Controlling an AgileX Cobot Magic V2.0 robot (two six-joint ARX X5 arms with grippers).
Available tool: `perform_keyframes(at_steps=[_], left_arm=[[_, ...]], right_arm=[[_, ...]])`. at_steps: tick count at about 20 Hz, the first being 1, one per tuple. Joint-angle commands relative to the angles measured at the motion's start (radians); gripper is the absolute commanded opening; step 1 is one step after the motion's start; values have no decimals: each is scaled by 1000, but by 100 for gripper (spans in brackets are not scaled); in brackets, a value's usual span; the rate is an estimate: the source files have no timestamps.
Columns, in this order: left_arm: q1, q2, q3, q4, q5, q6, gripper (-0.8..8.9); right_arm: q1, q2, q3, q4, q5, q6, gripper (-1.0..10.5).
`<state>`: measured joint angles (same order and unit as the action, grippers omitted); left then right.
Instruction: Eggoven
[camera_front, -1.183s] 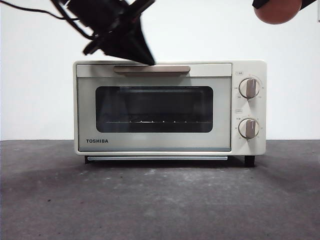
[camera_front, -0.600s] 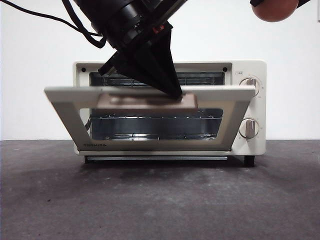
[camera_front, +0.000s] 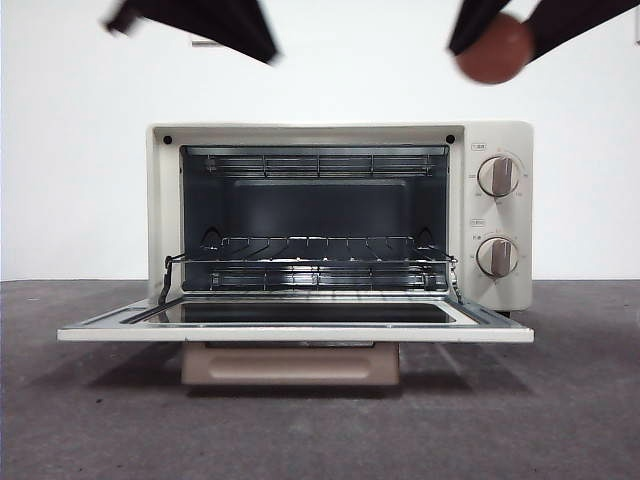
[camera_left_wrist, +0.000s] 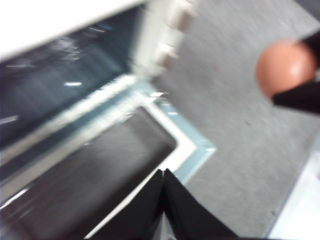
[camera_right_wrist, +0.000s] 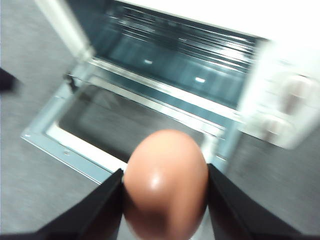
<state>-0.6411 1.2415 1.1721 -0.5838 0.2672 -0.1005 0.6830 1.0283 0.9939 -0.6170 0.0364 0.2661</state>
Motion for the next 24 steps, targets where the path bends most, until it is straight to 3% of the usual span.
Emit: perform_keyframes(at_steps=[1,6,11,17,24], left_arm=[[73,-69,-7,-24,4,14,7],[286,-269,-165,-24,157,13,6],[410,-368,-300,-22,269,13,6],[492,-436,-412,-21,301,14,6],[498,-445,-426,-17,301,14,6]], right_arm=[[-9,73,16,71,-41,-5,3],[-34,258,16,239,-102,8,3],[-34,383,16,372,-102,8,3],[-42,496,16,509,-85,14,3],[-81,587,16,610,-60,14,3]])
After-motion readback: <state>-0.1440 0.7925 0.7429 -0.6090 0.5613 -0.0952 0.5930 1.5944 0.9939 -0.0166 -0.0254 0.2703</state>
